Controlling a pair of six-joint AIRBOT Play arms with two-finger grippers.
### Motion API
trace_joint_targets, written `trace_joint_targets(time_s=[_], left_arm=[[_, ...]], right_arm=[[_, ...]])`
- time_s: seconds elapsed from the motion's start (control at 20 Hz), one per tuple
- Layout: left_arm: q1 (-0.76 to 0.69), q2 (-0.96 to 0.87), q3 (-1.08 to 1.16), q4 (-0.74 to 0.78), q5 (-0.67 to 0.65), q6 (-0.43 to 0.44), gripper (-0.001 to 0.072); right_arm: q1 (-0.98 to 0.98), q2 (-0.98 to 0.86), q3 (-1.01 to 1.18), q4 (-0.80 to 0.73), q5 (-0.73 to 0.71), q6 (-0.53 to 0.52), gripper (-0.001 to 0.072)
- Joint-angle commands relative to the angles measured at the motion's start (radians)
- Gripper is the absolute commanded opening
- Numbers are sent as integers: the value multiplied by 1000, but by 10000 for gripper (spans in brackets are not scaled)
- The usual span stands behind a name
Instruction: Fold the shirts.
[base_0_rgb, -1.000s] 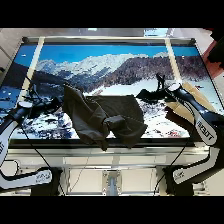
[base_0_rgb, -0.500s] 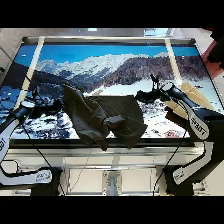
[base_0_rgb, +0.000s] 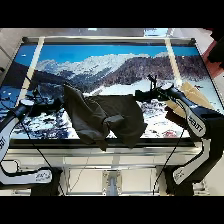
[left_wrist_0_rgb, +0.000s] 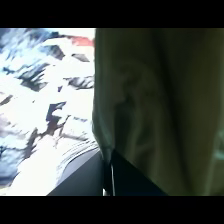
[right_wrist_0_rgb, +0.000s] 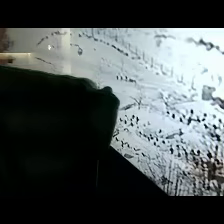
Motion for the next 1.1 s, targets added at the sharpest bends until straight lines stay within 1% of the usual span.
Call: trace_joint_targets(time_s=[0.0,0.1,0.2,0.35,0.45,0.6,0.7,0.8,0.85,0.95,1.05], left_arm=[[2,32,167,-15,-98,4,13],[8,81,314,-8,-155,6,13],[19,144,479,47,-252,8,12],[22,265,702,194,-430,6,13],[22,362,800,306,-505,1,13],[22,519,879,481,-520,-26,13],[21,599,911,536,-521,-30,12],[21,640,934,515,-518,-29,11],[21,641,947,476,-517,-26,11],[21,615,949,436,-514,-26,11],[21,541,949,444,-528,-29,11]], right_arm=[[-28,47,134,14,115,-30,18],[-61,144,224,-53,171,2,18],[-97,274,299,-141,251,40,18],[-120,510,380,-303,342,118,17],[-120,666,410,-394,363,166,17],[-120,873,465,-495,391,232,16],[-120,982,517,-545,393,262,15],[-120,1036,574,-560,390,263,14],[-120,1040,595,-560,392,263,14],[-120,1016,600,-563,401,267,14],[-120,951,587,-585,400,266,14]])
